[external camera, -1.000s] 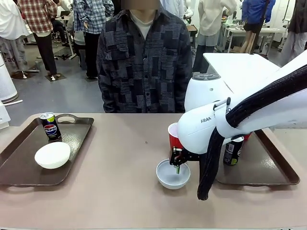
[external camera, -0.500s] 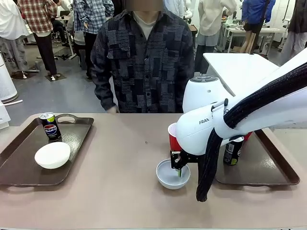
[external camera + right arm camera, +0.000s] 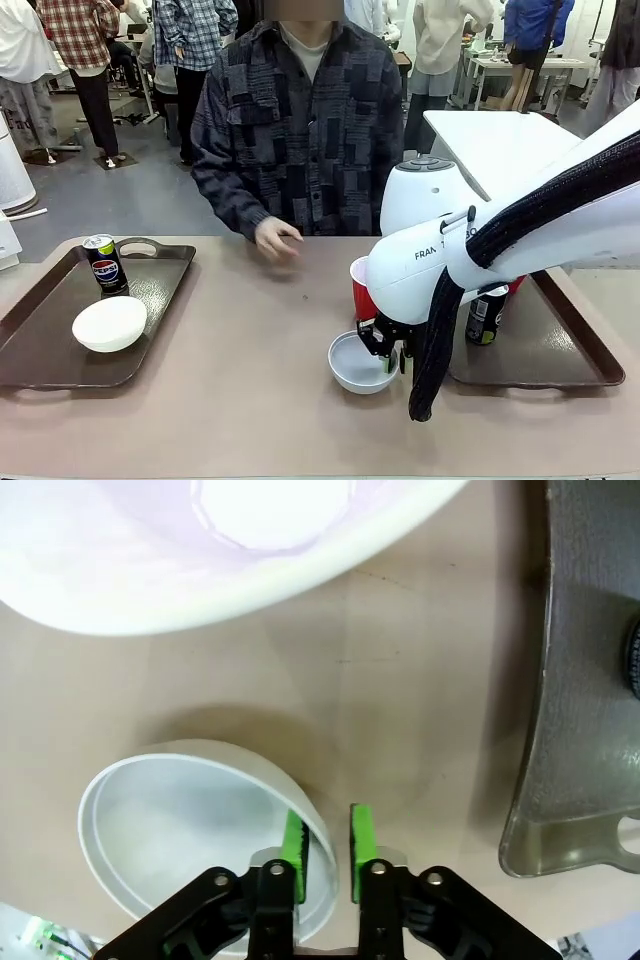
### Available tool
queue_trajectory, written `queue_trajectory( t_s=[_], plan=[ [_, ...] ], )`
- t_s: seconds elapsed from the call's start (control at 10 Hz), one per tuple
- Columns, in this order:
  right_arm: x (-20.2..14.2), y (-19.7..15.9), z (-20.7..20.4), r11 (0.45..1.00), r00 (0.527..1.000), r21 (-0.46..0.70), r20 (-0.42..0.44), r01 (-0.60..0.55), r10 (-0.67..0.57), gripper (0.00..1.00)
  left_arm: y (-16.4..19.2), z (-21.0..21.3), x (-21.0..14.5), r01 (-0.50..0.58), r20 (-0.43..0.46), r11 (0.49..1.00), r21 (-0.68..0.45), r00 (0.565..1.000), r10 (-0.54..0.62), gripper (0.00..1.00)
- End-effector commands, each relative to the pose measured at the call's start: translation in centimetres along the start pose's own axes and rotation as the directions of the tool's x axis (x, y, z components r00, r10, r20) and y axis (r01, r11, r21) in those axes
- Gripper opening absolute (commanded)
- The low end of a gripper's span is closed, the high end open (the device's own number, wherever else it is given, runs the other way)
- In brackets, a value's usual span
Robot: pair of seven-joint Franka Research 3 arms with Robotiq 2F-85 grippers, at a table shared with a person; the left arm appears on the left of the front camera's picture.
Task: Prepare tableware on both trays.
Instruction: Pick up a Picnic Bowl from the table and place it on a Handle tray.
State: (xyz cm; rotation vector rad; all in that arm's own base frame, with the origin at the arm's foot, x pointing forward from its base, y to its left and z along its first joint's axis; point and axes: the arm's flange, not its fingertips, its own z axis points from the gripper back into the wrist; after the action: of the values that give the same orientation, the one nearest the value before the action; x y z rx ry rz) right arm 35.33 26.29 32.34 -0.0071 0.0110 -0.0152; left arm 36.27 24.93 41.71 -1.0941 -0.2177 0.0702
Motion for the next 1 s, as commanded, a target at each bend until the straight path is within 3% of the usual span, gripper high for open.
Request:
queue_trajectory(
  t_s=[0.0,0.1,0.2,0.4,0.5,0.6,0.9],
  plan=[
    [-0.2,0.2,0.1,1.000,1.000,-0.002,0.005,-0.009,0.009,0.00,-0.2,0.2,0.0,-0.016,0.003,1.000,-0.007,1.000,0.016,0.82],
    [-0.4,0.0,0.5,1.000,1.000,0.004,0.012,-0.012,0.012,0.13,-0.2,0.2,0.0,-0.016,0.003,1.000,-0.007,1.000,0.016,0.82],
    [-0.8,-0.2,0.9,1.000,1.000,0.012,0.013,-0.020,0.020,0.00,-0.2,0.2,0.0,-0.016,0.003,1.000,-0.007,1.000,0.016,0.82],
    [-4.1,-1.5,3.1,0.996,0.996,0.029,-0.004,-0.086,0.086,0.00,-0.2,0.2,0.0,-0.016,0.003,1.000,-0.007,1.000,0.016,0.82],
    [-8.5,-3.0,4.9,0.982,0.982,0.043,-0.029,-0.184,0.185,0.00,-0.2,0.2,0.0,-0.016,0.003,1.000,-0.007,1.000,0.016,0.82],
    [-13.3,-4.9,6.6,0.963,0.967,0.093,0.002,-0.255,0.256,0.00,-0.2,0.2,0.0,-0.016,0.003,1.000,-0.007,1.000,0.016,0.82],
    [-17.7,-8.4,8.2,0.974,0.974,0.084,0.095,-0.212,0.204,0.00,-0.2,0.2,0.0,-0.016,0.003,1.000,-0.007,1.000,0.016,0.82]
  ],
)
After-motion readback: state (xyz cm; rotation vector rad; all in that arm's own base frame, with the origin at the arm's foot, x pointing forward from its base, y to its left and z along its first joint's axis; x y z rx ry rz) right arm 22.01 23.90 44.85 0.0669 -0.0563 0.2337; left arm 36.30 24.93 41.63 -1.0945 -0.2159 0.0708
